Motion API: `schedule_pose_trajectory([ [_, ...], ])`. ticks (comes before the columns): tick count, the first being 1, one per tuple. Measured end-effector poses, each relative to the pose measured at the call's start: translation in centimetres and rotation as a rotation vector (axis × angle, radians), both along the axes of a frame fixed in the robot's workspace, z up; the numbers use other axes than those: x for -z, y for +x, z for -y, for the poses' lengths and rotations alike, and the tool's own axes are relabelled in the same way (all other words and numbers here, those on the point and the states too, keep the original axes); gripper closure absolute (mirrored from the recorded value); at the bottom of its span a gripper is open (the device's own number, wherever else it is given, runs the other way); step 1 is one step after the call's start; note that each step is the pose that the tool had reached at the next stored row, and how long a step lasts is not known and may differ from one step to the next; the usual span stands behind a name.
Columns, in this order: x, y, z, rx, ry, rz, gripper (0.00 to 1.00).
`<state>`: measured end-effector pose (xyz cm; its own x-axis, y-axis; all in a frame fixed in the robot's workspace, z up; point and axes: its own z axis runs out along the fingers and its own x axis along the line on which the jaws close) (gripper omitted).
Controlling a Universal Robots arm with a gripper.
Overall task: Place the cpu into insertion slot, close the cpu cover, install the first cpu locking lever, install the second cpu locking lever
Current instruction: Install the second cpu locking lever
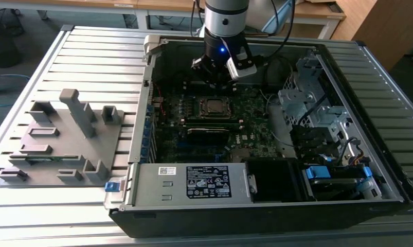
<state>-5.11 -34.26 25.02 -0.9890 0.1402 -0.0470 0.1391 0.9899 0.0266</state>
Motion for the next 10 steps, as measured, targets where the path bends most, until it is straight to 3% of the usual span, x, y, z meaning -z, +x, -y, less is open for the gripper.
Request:
schedule_pose_trajectory([
  [10,-0.07,0.0,0.04,0.0,0.0,0.0,0.9],
])
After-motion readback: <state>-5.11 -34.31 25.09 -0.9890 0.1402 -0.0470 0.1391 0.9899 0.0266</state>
